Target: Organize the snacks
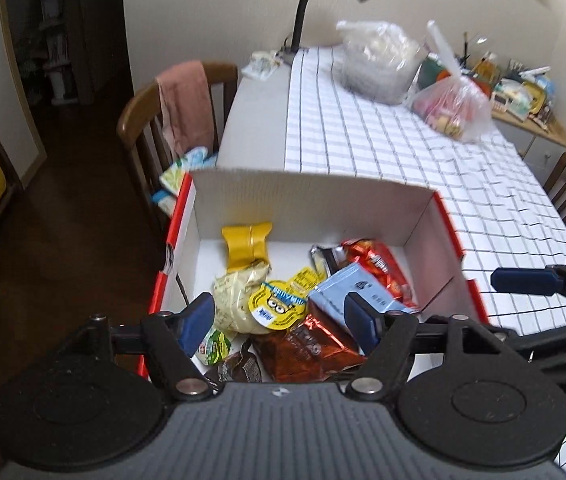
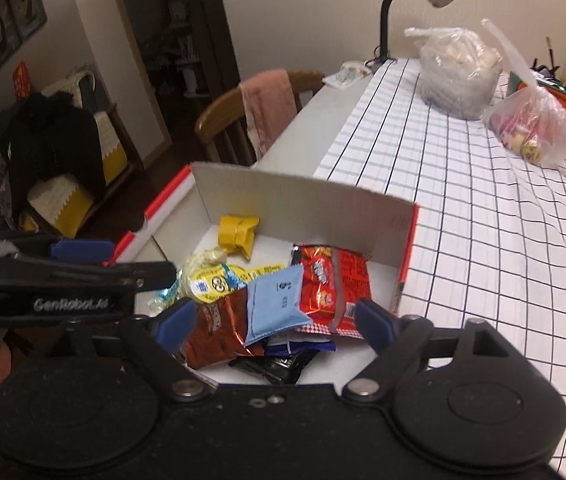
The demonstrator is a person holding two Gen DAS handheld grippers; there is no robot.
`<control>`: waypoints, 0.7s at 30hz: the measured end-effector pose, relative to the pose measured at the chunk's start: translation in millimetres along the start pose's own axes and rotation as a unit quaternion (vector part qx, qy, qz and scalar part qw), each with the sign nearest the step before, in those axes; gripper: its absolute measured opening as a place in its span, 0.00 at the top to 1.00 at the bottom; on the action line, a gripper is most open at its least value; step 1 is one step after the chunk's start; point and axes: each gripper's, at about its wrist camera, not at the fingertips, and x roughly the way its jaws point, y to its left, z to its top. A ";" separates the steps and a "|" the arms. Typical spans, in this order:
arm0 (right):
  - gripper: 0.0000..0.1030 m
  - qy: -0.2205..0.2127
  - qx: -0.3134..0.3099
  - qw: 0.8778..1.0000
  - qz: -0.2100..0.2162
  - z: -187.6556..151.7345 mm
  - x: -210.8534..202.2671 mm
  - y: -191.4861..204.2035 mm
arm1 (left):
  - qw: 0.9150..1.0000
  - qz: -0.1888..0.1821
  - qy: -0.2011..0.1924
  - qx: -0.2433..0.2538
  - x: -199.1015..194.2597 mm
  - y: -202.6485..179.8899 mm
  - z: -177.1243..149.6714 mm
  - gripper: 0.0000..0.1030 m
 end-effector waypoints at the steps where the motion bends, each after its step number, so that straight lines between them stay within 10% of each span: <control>1: 0.11 -0.005 0.003 1.000 0.001 0.4 -4.6 -1.7 | 1.000 -0.001 -0.007 0.003 -5.2 -1.6 -1.0 0.29; 21: 0.00 -0.079 0.015 0.997 0.008 -20.7 -64.7 -13.3 | 0.997 -0.046 -0.064 -0.007 -65.5 -17.3 -19.4 0.03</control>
